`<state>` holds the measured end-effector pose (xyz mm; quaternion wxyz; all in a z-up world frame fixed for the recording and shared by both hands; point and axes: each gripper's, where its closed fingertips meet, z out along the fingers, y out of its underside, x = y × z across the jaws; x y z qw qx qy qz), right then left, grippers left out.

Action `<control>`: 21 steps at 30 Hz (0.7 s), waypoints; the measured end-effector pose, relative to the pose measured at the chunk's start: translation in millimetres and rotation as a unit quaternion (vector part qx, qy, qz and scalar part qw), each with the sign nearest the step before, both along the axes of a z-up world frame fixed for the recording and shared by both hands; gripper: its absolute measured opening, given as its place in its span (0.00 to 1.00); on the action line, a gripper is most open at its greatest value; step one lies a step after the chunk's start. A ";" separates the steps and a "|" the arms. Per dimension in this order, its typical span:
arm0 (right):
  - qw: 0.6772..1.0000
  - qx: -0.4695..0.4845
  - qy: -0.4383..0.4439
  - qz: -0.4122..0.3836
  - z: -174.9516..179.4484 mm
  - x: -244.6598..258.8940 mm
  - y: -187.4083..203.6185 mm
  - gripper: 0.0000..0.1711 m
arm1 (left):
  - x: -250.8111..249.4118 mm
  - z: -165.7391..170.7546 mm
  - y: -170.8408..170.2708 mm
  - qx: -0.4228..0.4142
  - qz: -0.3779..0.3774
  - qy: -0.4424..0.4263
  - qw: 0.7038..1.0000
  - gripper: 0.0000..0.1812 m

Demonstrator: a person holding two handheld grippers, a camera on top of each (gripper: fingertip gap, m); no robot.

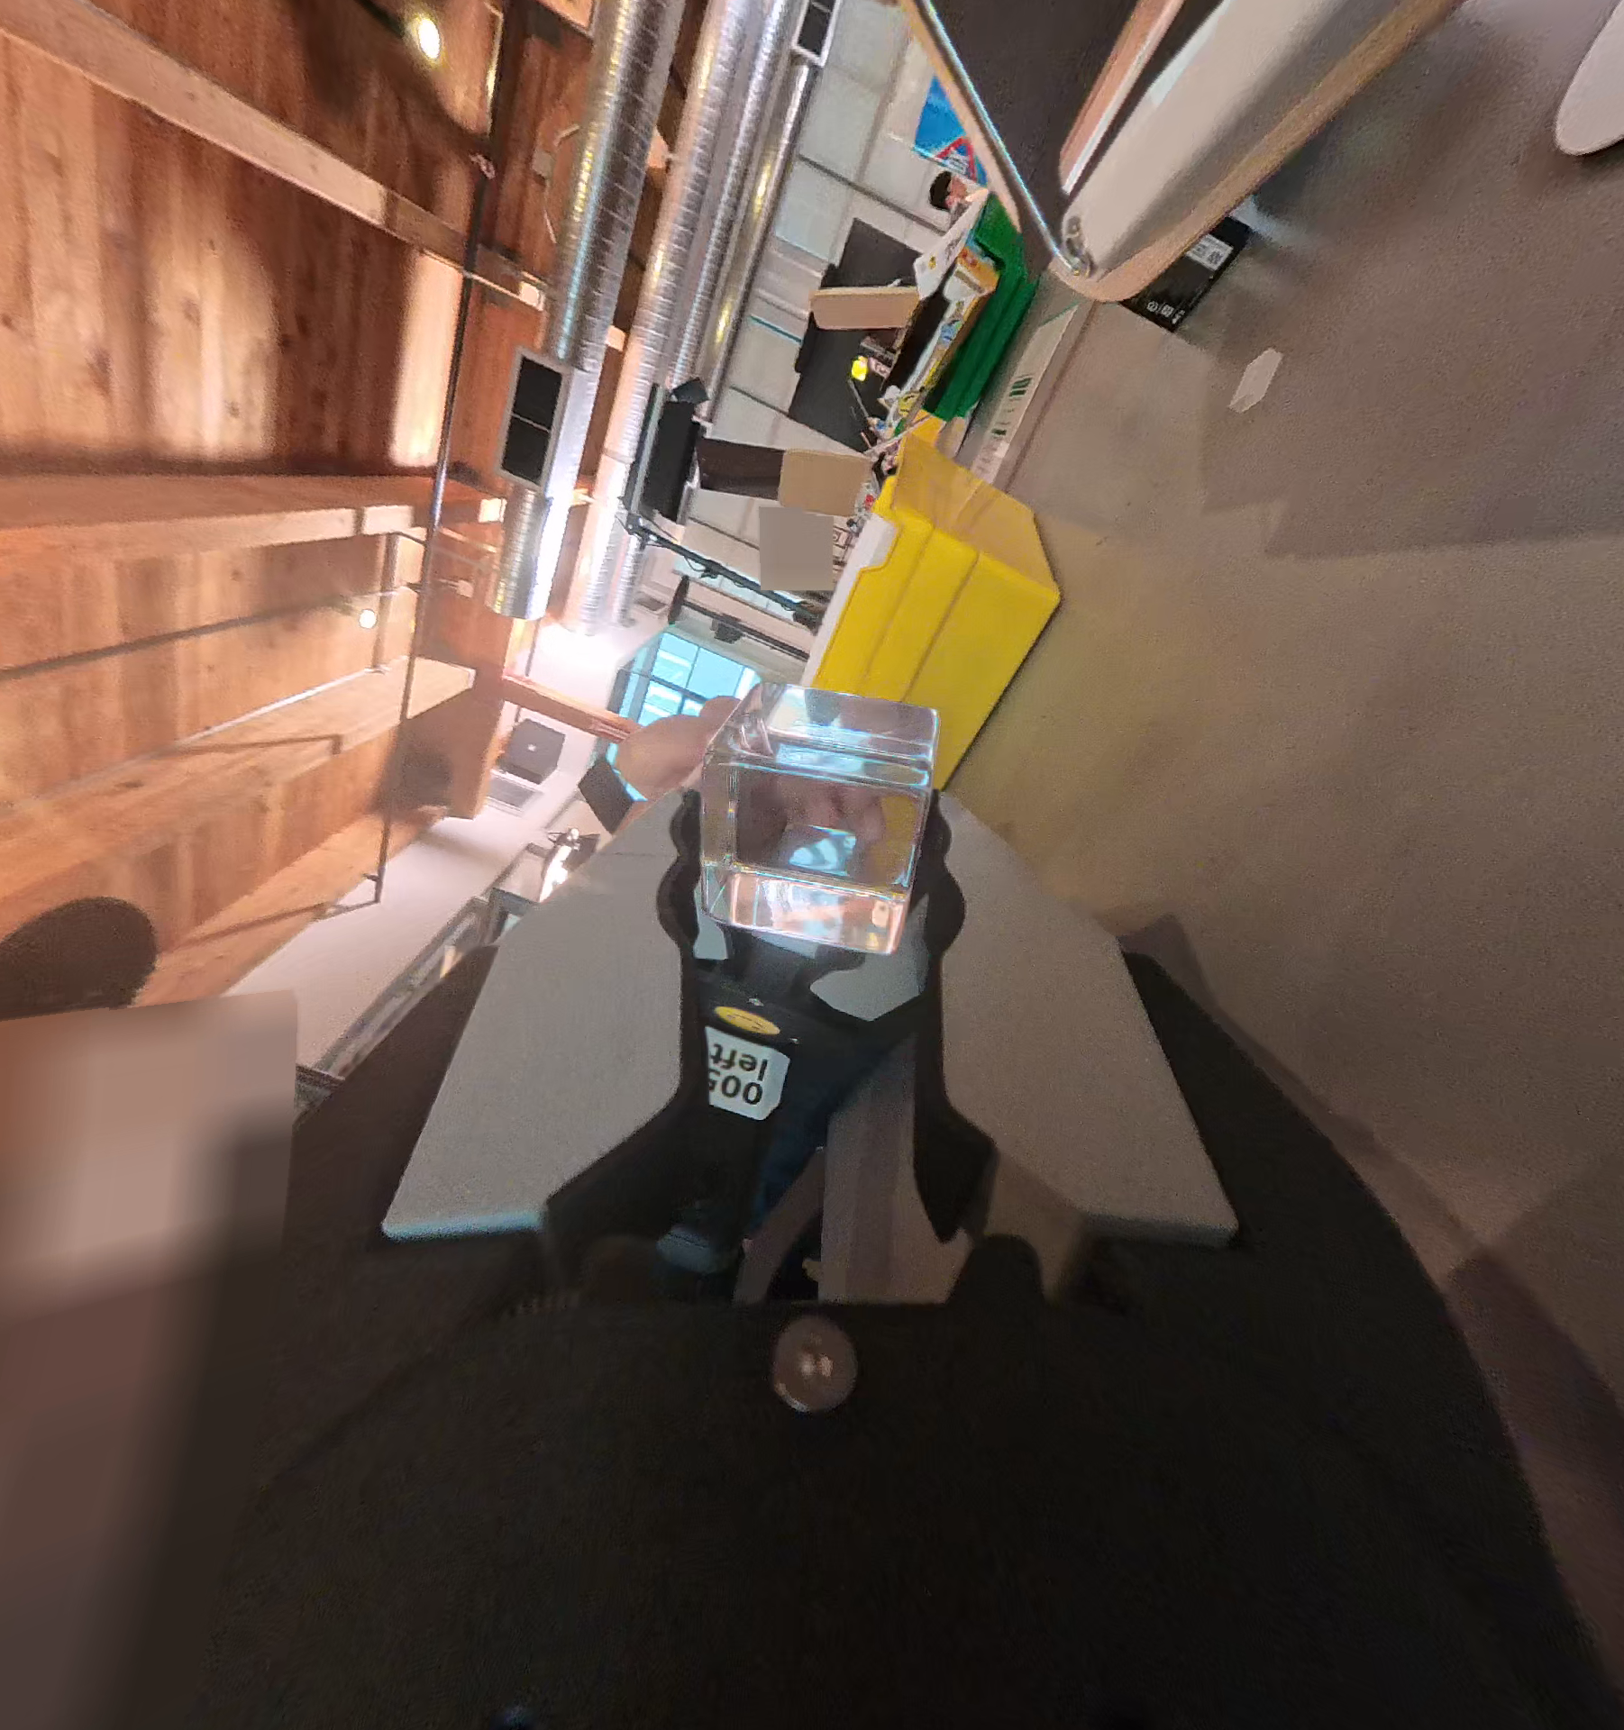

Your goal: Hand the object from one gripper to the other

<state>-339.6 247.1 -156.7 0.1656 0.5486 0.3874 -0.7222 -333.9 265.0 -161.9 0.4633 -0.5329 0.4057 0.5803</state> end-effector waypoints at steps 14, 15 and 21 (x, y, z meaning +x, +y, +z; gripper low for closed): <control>0.997 0.057 0.051 -0.022 9.0 0.5 3.2 0.30 | 3.8 7.8 -6.7 -0.016 -0.034 -0.164 0.986 0.24; 0.996 0.064 0.061 -0.028 12.0 0.8 4.6 0.30 | 3.3 10.0 -8.1 -0.013 -0.041 -0.186 0.982 0.24; 0.987 0.115 0.107 -0.042 21.3 2.9 4.1 0.34 | 2.7 21.0 -12.7 0.003 -0.085 -0.311 0.947 0.24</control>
